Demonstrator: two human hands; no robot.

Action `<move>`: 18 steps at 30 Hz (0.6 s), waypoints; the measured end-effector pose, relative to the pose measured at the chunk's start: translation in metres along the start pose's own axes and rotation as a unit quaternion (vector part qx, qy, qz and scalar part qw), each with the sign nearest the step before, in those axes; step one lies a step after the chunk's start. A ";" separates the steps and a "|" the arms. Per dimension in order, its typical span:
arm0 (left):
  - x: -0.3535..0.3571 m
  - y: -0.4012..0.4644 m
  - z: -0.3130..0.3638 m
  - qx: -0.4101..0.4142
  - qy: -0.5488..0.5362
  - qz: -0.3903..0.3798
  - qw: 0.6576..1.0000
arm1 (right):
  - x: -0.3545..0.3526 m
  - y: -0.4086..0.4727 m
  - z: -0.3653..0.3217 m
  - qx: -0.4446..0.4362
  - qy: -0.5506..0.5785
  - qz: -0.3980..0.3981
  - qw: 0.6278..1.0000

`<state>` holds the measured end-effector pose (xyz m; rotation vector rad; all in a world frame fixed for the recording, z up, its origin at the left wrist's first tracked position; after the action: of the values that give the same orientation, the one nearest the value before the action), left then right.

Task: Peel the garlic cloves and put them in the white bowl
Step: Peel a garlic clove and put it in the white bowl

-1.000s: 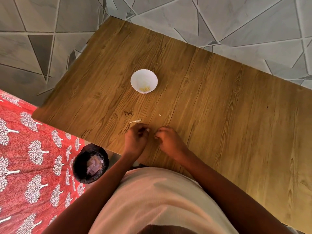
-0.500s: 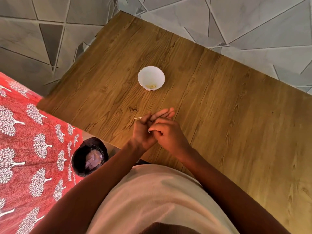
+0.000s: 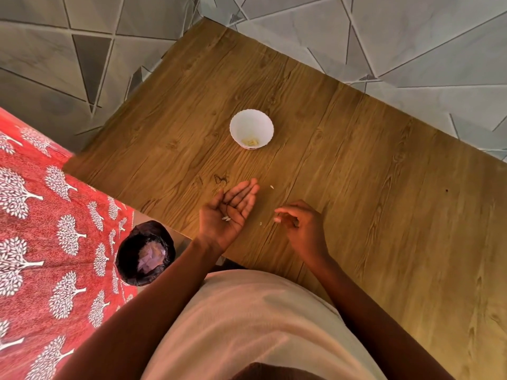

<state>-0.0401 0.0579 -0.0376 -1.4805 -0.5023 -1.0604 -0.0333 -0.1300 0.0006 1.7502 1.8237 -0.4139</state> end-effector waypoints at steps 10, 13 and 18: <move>-0.011 -0.005 0.000 -0.001 0.019 0.029 0.999 | 0.035 -0.007 0.006 -0.003 -0.014 -0.042 0.999; -0.010 -0.005 -0.002 -0.003 0.030 0.024 0.999 | 0.040 -0.005 0.011 -0.008 -0.035 -0.039 0.999; -0.010 -0.006 -0.002 -0.002 0.032 0.016 0.999 | 0.042 -0.007 0.009 -0.060 -0.073 -0.047 0.994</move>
<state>-0.0508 0.0601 -0.0430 -1.4502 -0.4307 -1.0806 -0.0374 -0.1022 -0.0330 1.5176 1.7946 -0.4476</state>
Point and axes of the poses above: each hand's wrist, its own y-axis towards the middle knuckle, its own x-axis out of the palm, z = x × y, the point moved 4 cm from there along y, towards the middle knuckle, and after that the axes turned 7 degrees about z, right-handed, at the moved point
